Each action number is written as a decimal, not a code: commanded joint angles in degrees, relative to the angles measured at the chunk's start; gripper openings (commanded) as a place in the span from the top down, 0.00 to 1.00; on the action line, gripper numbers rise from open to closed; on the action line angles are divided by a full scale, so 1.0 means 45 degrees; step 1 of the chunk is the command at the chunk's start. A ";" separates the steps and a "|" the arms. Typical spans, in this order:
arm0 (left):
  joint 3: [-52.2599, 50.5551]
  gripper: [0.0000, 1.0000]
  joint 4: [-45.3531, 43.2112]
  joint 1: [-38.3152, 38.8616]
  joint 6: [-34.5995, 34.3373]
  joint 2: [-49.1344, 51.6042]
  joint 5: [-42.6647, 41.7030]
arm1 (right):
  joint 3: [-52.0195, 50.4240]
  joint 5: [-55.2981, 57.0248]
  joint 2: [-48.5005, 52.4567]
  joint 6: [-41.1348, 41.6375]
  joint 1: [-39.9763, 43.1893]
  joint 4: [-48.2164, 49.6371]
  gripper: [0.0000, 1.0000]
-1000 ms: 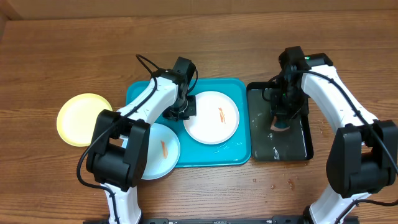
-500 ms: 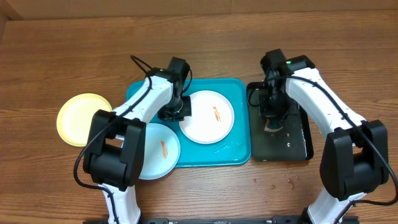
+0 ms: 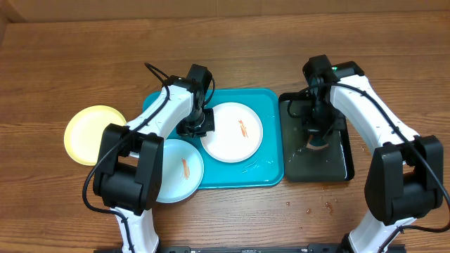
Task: Clean dirty plates on tray and stack at the side
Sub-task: 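Carry the sponge left over the white plate held by the left gripper, then scrub the white plate with the sponge in the right gripper, then drop the sponge into the black tray and raise the right arm, then lift the white plate with the left gripper and swing it right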
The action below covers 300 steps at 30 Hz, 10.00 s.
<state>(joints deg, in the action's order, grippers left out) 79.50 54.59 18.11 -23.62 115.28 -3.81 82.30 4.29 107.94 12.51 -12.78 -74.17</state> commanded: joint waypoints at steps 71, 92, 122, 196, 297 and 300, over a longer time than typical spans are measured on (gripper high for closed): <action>0.0107 0.96 -0.0146 -0.0010 0.0155 -0.0267 -0.1491 | -0.2205 -0.0486 -0.0170 0.1132 -0.4469 0.7427 0.81; 0.0102 0.96 -0.0141 -0.0010 0.0199 -0.0267 -0.1452 | -0.2210 -0.0301 -0.0102 0.1132 -0.4454 0.7567 0.60; 0.0107 0.96 -0.0146 -0.0010 0.0204 -0.0267 -0.1389 | -0.2215 -0.0306 0.0860 0.1190 -0.4386 0.8155 0.96; 0.0102 0.77 -0.0515 -0.0010 0.0384 -0.0267 -0.1025 | -0.1904 -0.2404 -0.1044 -0.0962 0.1880 0.3390 0.34; 0.4216 0.96 -0.1564 0.8296 0.0495 -0.2715 1.2565 | -0.0126 -0.2302 -0.1039 -0.0447 0.7043 0.3225 0.00; 0.4216 0.96 -0.2006 0.9029 0.1137 -0.2715 1.4042 | -0.0126 -0.2302 -0.1039 -0.0447 0.7043 0.3225 0.00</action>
<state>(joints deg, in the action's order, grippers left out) 97.03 46.72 56.36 -20.58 104.14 47.00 80.99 -6.00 103.88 10.33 18.72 -59.96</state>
